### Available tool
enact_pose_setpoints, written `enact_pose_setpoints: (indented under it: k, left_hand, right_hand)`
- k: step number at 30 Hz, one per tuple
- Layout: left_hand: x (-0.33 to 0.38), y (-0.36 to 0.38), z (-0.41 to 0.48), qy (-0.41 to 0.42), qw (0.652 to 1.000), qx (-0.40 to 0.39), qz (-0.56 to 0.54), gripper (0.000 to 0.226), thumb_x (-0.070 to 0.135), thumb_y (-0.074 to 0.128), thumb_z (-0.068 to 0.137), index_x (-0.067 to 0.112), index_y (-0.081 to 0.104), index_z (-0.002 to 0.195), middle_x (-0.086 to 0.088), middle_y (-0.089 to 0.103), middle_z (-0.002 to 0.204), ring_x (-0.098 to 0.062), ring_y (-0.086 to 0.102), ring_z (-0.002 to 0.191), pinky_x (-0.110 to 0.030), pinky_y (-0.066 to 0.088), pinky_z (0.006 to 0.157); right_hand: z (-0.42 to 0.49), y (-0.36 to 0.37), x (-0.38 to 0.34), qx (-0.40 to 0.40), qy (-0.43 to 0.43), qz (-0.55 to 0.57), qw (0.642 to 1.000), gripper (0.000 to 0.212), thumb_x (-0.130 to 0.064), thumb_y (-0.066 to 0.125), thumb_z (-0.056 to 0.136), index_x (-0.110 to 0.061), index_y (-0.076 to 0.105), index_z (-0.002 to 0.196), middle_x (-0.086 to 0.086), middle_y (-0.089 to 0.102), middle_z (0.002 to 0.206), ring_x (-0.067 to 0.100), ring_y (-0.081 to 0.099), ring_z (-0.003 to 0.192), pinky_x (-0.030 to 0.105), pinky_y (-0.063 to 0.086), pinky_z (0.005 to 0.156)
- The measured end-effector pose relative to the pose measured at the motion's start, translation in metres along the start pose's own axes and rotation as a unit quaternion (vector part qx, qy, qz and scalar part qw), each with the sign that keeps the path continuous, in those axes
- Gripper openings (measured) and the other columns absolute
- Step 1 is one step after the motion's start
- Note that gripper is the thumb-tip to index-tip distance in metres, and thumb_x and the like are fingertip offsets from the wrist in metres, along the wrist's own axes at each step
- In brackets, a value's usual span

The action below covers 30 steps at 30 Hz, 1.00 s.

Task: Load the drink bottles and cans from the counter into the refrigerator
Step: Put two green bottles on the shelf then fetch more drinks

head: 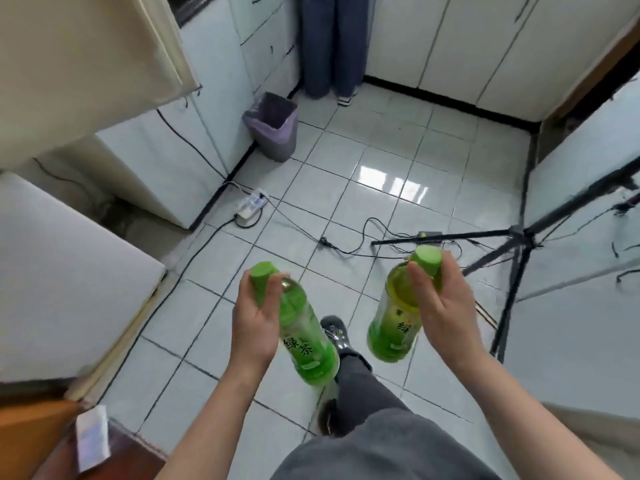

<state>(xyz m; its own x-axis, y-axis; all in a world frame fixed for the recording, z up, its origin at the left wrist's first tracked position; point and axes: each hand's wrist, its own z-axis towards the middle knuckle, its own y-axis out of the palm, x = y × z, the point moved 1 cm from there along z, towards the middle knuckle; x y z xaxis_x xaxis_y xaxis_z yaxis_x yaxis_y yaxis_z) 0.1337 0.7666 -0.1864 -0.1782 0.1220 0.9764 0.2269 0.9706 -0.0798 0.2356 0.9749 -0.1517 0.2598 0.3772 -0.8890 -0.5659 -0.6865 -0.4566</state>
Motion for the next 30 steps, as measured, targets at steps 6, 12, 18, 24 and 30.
enact_pose_setpoints:
  k: [6,12,18,24,30]
  left_hand:
    - [0.006,-0.086,0.054,-0.01,0.992,0.122,-0.031,0.038,0.053,0.049,0.08,0.022,0.061,0.097,0.009,0.067,0.09,0.0,0.062,0.078,-0.011,0.048,0.069]
    - [0.023,-0.175,0.112,-0.03,0.97,0.241,-0.03,0.036,0.054,0.047,0.079,0.025,0.058,0.098,0.008,0.067,0.095,0.003,0.062,0.079,-0.011,0.048,0.071]
    - [0.035,-0.259,0.133,-0.027,0.927,0.374,-0.021,0.027,0.051,0.045,0.083,0.03,0.055,0.097,0.027,0.064,0.082,0.012,0.058,0.073,-0.002,0.041,0.062]
    - [0.027,-0.335,0.12,-0.045,0.869,0.488,-0.07,0.027,0.053,0.045,0.079,0.038,0.054,0.1,0.036,0.062,0.087,0.021,0.056,0.082,0.003,0.039,0.066]
    - [0.014,-0.428,0.116,-0.057,0.845,0.529,-0.06,0.015,0.047,0.044,0.086,0.042,0.052,0.097,0.029,0.063,0.091,0.023,0.054,0.084,0.004,0.038,0.066]
  right_hand:
    - [0.07,0.115,-0.058,-0.128,-0.058,0.011,0.99,0.036,-0.053,0.046,0.083,-0.018,0.054,0.092,0.0,0.057,0.08,0.018,0.054,0.075,0.037,0.045,0.067]
    - [0.131,0.249,-0.123,-0.264,-0.112,0.02,0.958,0.024,-0.043,0.047,0.085,-0.022,0.054,0.095,-0.006,0.057,0.085,0.016,0.056,0.081,0.045,0.051,0.073]
    - [0.154,0.371,-0.19,-0.386,-0.183,0.03,0.903,0.025,-0.046,0.047,0.084,-0.024,0.054,0.093,-0.003,0.058,0.085,0.011,0.055,0.078,0.033,0.046,0.068]
    - [0.134,0.463,-0.241,-0.462,-0.246,0.011,0.852,0.018,-0.045,0.045,0.084,-0.028,0.05,0.084,-0.009,0.054,0.077,0.001,0.051,0.073,0.013,0.036,0.058]
    - [0.095,0.551,-0.283,-0.498,-0.261,0.016,0.827,0.037,-0.047,0.046,0.082,-0.01,0.05,0.085,0.009,0.054,0.077,0.02,0.051,0.072,0.035,0.043,0.062]
